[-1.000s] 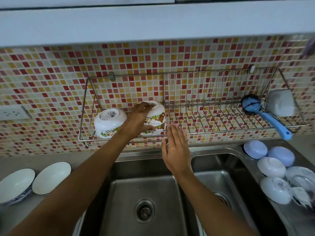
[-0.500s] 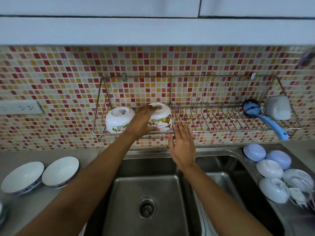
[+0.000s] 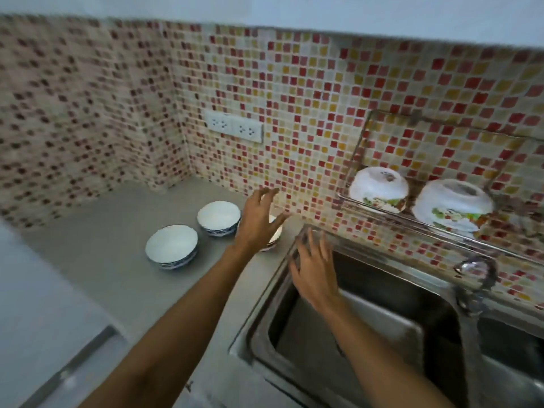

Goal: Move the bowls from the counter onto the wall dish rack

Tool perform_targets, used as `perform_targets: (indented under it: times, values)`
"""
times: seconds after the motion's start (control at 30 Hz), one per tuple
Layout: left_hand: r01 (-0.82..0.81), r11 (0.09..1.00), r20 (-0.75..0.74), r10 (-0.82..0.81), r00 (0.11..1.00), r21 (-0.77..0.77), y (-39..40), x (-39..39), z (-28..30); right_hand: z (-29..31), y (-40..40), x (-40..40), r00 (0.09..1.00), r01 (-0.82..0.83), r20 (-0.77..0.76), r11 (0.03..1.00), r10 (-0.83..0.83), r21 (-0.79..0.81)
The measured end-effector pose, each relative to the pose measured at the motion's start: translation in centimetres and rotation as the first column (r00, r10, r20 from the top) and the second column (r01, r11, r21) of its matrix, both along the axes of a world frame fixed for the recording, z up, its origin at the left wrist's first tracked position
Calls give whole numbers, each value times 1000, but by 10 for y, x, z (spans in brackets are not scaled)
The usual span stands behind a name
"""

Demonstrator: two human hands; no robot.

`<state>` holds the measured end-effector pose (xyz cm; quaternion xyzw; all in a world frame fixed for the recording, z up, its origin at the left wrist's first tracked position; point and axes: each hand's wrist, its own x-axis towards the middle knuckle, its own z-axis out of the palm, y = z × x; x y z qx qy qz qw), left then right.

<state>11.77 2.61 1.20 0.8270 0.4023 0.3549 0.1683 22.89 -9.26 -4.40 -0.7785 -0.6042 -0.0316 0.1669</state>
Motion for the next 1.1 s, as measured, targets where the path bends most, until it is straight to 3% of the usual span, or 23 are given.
perform_targets:
  times: [0.13,0.3,0.57,0.77,0.9,1.1]
  values:
    - [-229,952,-21,230,973,-202,46,-108,-27,-12,58,-85,974,-60,-222,993,36,-99]
    - [-397,836,-114,383,917,-378,93,-217,-67,-29,123,-161,885,-109,-466,973,1,-205]
    - [-432,531,-173,467,867,-729,150,-288,-132,-72,206,-231,704,-45,-680,943,-205,-330]
    - [-335,391,-151,430,890,-858,163,-294,-165,-99,231,-244,459,20,-798,902,-391,-431]
    - [-243,366,-57,451,891,-898,163,-289,-169,-103,232,-246,150,52,-888,901,-434,-432]
    - [-96,335,75,464,883,-937,143,-266,-158,-92,198,-222,-51,73,-911,909,-408,-411]
